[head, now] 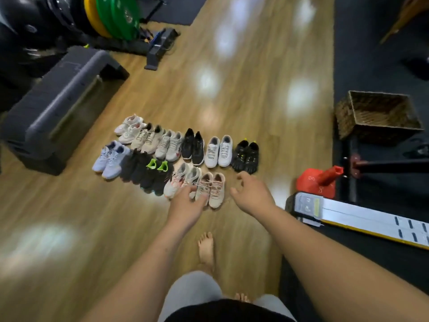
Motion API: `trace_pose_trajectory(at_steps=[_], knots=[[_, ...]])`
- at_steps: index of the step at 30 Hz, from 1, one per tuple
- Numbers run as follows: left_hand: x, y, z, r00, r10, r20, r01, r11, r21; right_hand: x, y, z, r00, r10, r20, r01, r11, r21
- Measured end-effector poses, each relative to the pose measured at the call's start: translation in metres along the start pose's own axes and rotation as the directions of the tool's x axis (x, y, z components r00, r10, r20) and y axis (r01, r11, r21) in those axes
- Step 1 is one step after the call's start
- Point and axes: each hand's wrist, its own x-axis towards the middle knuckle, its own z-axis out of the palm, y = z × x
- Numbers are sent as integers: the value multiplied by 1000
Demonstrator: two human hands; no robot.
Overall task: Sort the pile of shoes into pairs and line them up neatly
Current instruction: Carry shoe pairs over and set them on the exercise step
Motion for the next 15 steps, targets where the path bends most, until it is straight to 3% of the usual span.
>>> trace_pose_trajectory(at_steps=[6,9,15], knots=[[89,78,24,961,169,220,-180,983,32,53,17,-58,978,181,-109,-184,983,-22],[131,110,35,942,206,265,-224,974,39,83,24,-85,966,217,-138,-220,976,-1],[188,152,64,938,145,315,-160,987,23,154,44,-117,969,228,-96,-227,974,23]])
